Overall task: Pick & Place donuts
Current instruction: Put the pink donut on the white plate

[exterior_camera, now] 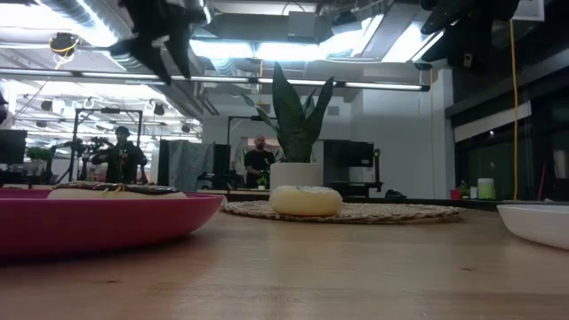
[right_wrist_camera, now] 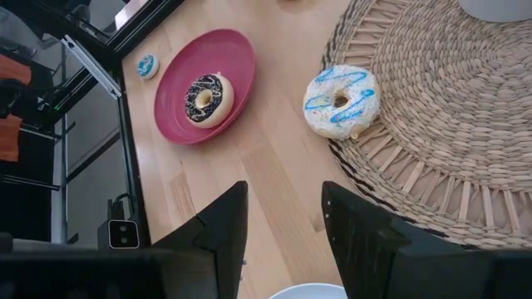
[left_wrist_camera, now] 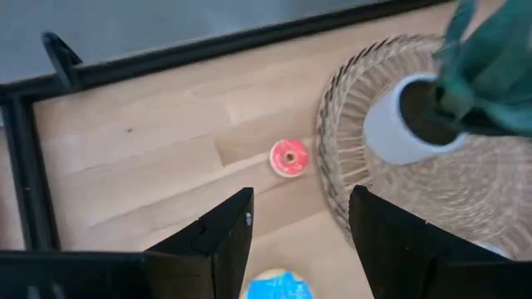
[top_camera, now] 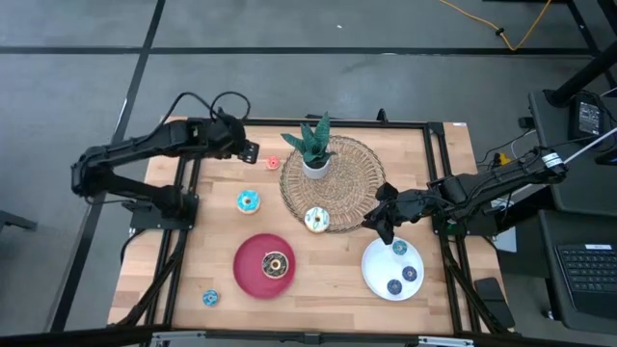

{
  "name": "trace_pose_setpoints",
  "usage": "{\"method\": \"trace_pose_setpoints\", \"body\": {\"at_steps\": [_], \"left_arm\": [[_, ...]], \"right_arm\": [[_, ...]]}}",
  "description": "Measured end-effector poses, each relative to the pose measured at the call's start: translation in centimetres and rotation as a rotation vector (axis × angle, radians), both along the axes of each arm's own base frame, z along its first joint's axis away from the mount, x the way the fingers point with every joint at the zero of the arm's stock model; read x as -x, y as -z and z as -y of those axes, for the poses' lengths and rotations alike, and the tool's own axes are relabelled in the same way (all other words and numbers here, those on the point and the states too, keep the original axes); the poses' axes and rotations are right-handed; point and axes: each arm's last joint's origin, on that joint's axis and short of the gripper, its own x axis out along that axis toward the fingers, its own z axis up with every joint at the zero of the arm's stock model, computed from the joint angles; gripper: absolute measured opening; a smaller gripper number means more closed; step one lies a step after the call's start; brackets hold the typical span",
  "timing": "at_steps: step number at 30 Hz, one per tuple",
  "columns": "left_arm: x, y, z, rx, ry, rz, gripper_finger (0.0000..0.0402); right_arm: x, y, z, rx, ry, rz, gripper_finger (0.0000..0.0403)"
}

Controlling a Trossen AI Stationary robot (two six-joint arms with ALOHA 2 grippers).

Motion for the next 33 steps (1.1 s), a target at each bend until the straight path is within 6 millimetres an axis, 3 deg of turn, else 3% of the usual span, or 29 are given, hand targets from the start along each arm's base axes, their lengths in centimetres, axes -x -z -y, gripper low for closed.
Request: {"method": "trace_pose_setpoints", "body": {"at_steps": [11, 20, 26, 33], "left_arm": [[0.9, 7.1, -4.9, 0.133, 0.036, 0.198, 0.0245], [2.8, 13.9, -7.2, 0.211, -0.087, 0.356, 0.0246], [1.8, 16.6, -8.6, 0.279, -0.103, 0.445, 0.0244], [0.6, 19.1, -9.2, 0.365, -0.095, 0.43, 0.0246]], "right_arm": [[0.0, 0.0, 0.0, 0.0, 0.0, 0.0, 0.0156], [0.0, 0.0, 0.0, 0.0, 0.0, 0.0, 0.0156], [0.0, 0.0, 0.0, 0.0, 0.0, 0.0, 0.0156], [0.0, 0.0, 0.0, 0.0, 0.0, 0.0, 0.0156]]}}
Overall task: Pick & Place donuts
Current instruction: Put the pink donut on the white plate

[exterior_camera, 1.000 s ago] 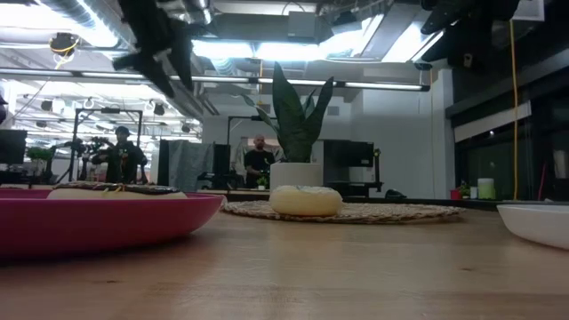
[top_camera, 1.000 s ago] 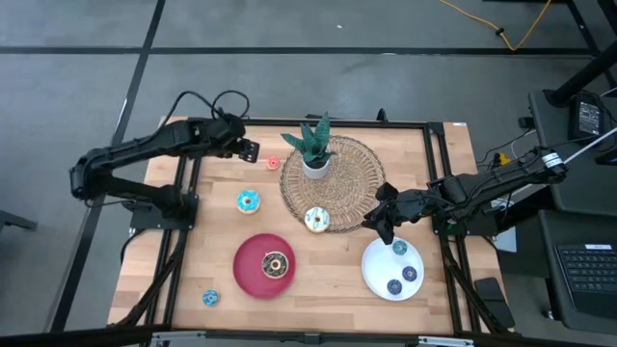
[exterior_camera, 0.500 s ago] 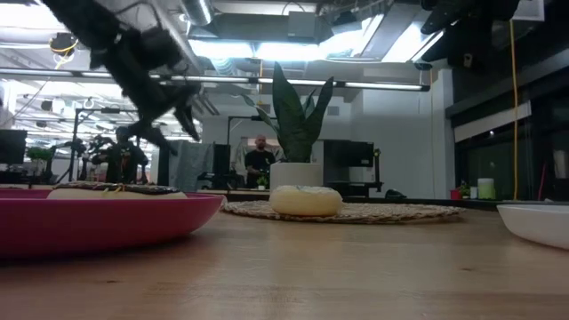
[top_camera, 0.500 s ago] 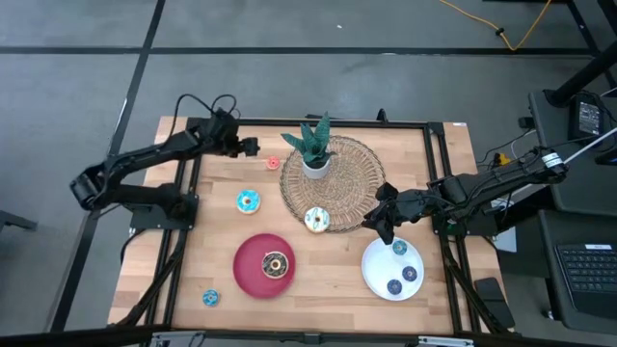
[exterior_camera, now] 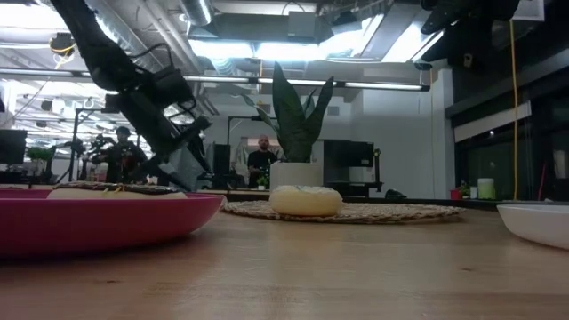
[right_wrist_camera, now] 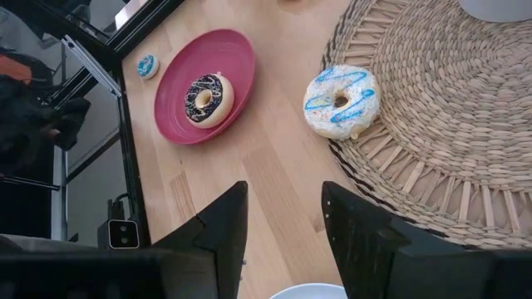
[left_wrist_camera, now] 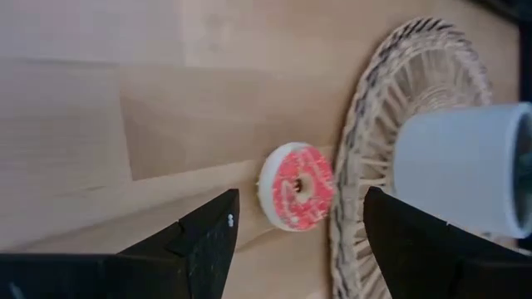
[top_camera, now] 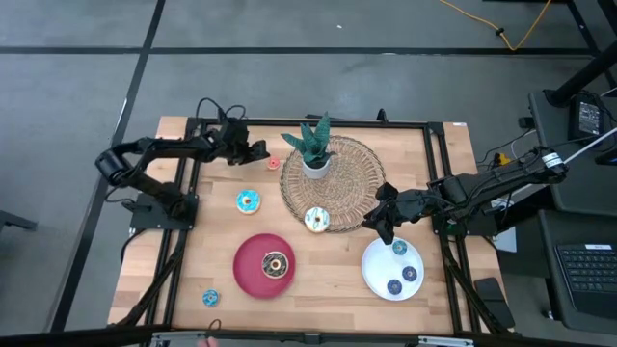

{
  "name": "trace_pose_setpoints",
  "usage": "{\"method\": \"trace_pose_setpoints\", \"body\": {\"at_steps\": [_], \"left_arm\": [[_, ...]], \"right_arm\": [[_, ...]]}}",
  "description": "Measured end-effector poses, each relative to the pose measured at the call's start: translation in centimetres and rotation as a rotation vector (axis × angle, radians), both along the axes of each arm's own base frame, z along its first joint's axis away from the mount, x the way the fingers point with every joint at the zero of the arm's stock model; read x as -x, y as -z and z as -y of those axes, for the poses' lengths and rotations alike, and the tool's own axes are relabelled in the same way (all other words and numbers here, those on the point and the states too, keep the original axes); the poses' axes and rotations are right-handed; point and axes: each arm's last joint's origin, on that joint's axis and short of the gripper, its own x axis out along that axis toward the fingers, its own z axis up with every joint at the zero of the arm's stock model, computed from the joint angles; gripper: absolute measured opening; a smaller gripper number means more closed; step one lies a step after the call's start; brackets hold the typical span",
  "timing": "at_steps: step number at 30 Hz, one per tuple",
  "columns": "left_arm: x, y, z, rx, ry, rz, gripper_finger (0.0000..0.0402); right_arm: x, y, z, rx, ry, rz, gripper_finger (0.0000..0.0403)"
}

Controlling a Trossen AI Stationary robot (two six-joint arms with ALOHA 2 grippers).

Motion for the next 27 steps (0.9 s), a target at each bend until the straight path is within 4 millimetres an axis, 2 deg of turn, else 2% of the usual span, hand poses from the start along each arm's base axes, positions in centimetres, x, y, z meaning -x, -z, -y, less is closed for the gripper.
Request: {"method": "trace_pose_setpoints", "body": {"at_steps": [10, 20, 27], "left_arm": [[-1.3, 2.1, -0.2, 0.031, 0.008, -0.004, 0.0246], [-1.7, 2.4, -0.1, 0.029, 0.024, 0.005, 0.0244], [-1.6, 2.5, 0.0, 0.037, 0.012, -0.001, 0.0192]], "right_arm": [[0.0, 0.0, 0.0, 0.0, 0.0, 0.0, 0.0156], [0.0, 0.0, 0.0, 0.0, 0.0, 0.0, 0.0156], [0.0, 0.0, 0.0, 0.0, 0.0, 0.0, 0.0156]]}}
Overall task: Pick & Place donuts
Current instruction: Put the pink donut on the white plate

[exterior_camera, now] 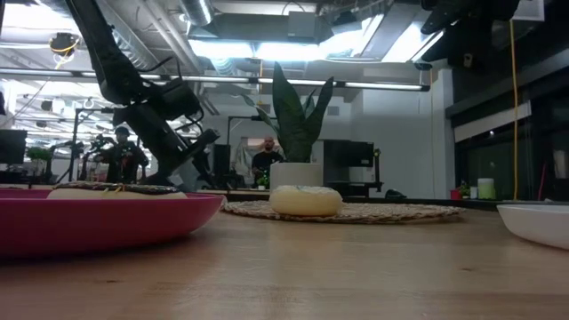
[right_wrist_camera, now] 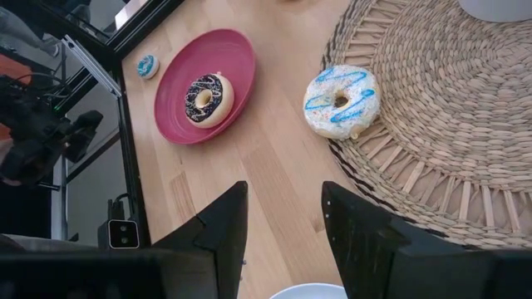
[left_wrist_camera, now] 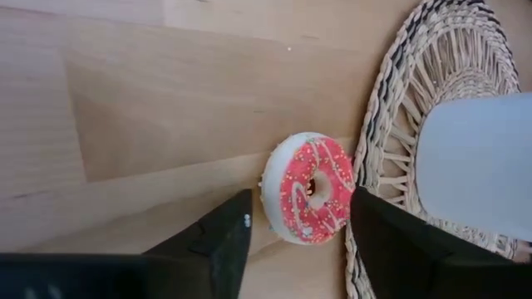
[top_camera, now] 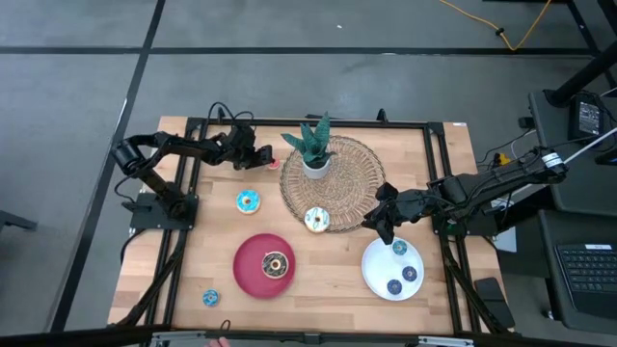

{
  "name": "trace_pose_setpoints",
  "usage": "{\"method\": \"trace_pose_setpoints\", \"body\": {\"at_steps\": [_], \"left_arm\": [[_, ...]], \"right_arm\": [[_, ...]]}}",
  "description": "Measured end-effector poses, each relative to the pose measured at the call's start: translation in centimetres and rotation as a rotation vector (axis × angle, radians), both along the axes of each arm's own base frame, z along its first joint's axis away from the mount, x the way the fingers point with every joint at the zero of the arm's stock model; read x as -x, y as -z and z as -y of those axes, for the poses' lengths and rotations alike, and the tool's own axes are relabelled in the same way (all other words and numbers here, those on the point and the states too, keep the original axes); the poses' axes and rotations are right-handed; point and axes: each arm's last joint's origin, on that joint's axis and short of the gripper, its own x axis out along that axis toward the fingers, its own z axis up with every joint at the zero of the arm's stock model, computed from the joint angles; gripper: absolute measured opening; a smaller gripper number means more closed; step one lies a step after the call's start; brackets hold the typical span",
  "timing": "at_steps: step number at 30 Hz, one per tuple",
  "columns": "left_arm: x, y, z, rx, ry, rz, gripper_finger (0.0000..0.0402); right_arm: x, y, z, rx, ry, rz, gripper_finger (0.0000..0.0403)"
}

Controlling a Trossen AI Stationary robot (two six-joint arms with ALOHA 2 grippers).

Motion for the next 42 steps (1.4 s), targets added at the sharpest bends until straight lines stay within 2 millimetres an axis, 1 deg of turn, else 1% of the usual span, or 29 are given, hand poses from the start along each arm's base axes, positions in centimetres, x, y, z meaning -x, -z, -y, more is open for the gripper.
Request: {"method": "trace_pose_setpoints", "body": {"at_steps": [5, 12, 16, 21, 26, 29, 31, 38, 42], "left_arm": [[0.1, 0.0, 0.0, -0.003, -0.019, -0.013, 0.0144], [0.0, 0.2, 0.2, -0.014, -0.036, -0.045, 0.0093], [-0.3, 0.6, 0.3, -0.013, -0.024, -0.047, 0.0076], [-1.1, 1.5, 0.7, -0.004, -0.007, -0.049, 0.0065], [-1.3, 1.6, 0.9, 0.007, -0.02, -0.048, 0.0041], [-1.3, 1.2, 0.9, 0.006, -0.028, -0.029, 0.0017], [-1.3, 0.9, 1.0, 0.02, -0.022, -0.015, 0.0008], [-1.2, -0.6, 1.3, 0.048, -0.01, 0.064, 0.0005], [-1.0, -2.0, 1.6, 0.047, 0.02, 0.118, 0.0004]], "right_arm": [[0.0, 0.0, 0.0, 0.0, 0.0, 0.0, 0.0156], [0.0, 0.0, 0.0, 0.0, 0.0, 0.0, 0.0156], [0.0, 0.0, 0.0, 0.0, 0.0, 0.0, 0.0156], [0.0, 0.0, 0.0, 0.0, 0.0, 0.0, 0.0156], [0.0, 0.0, 0.0, 0.0, 0.0, 0.0, 0.0156], [0.0, 0.0, 0.0, 0.0, 0.0, 0.0, 0.0156], [0.0, 0.0, 0.0, 0.0, 0.0, 0.0, 0.0156], [0.0, 0.0, 0.0, 0.0, 0.0, 0.0, 0.0156], [0.0, 0.0, 0.0, 0.0, 0.0, 0.0, 0.0156]]}}
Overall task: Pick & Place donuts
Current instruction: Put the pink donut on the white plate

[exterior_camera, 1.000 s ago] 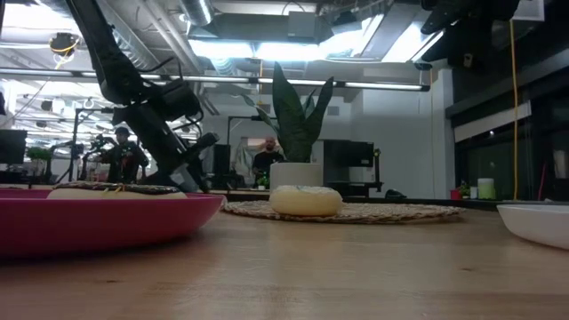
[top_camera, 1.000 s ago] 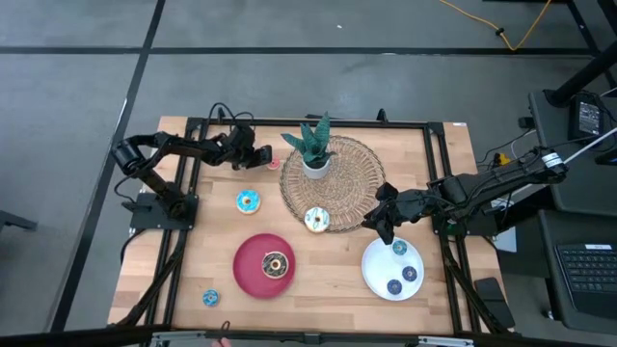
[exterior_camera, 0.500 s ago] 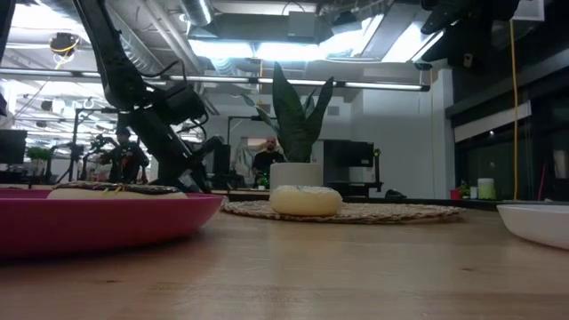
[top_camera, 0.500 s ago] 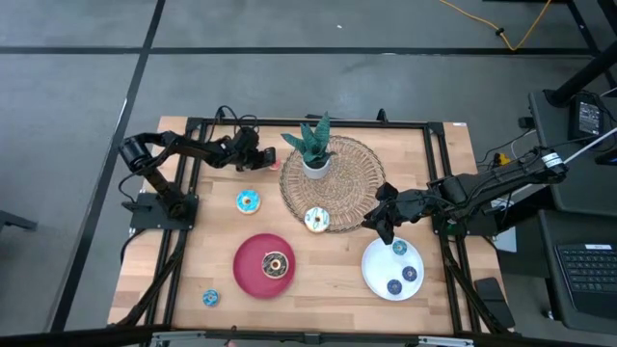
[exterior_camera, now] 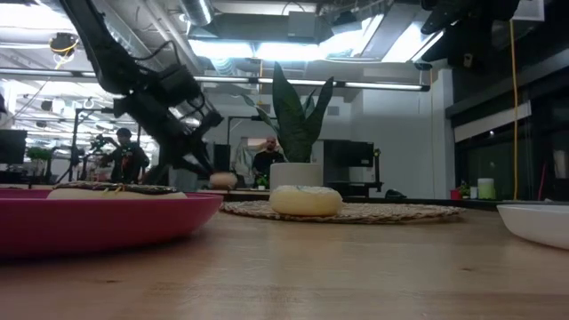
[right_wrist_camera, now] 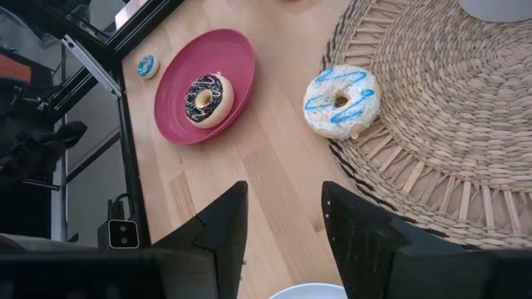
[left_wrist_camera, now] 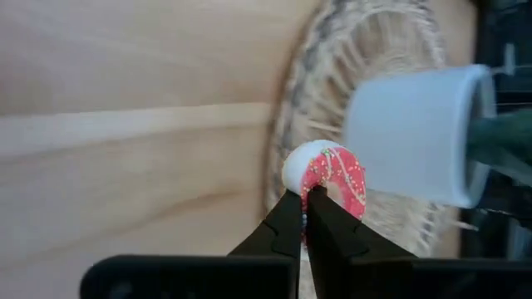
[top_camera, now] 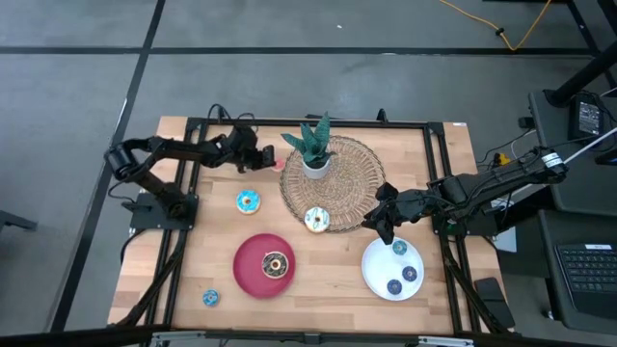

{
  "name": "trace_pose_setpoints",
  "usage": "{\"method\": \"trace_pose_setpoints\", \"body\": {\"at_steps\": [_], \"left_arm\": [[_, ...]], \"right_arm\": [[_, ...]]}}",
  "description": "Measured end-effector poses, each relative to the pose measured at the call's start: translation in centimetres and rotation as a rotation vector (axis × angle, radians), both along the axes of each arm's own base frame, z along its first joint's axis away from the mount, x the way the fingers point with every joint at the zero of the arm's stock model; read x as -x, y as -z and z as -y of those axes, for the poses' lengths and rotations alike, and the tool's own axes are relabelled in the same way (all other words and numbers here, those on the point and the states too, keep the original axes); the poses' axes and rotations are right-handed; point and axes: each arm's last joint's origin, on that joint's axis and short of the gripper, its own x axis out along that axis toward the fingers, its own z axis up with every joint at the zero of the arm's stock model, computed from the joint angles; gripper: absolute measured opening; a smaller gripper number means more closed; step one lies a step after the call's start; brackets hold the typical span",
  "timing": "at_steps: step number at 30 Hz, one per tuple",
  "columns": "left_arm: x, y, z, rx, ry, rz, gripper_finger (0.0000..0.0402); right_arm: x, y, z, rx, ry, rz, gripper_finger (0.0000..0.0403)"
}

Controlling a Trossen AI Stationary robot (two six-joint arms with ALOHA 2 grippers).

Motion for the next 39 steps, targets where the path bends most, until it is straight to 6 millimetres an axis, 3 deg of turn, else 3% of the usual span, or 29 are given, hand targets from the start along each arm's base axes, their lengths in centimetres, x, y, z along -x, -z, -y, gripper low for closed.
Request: {"method": "trace_pose_setpoints", "body": {"at_steps": [8, 18, 29, 39], "left_arm": [[1.3, -3.9, 2.0, -0.014, 0.042, 0.06, 0.0003], [2.6, -7.6, 6.4, -0.001, 0.123, 0.121, 0.0002], [1.8, -9.9, 11.8, 0.083, 0.115, 0.248, 0.0002], [-0.4, -13.9, 15.7, 0.054, 0.087, 0.329, 0.0002]], "right_arm": [[0.0, 0.0, 0.0, 0.0, 0.0, 0.0, 0.0156], [0.0, 0.0, 0.0, 0.0, 0.0, 0.0, 0.0156], [0.0, 0.0, 0.0, 0.0, 0.0, 0.0, 0.0156], [0.0, 0.0, 0.0, 0.0, 0.0, 0.0, 0.0156]]}}
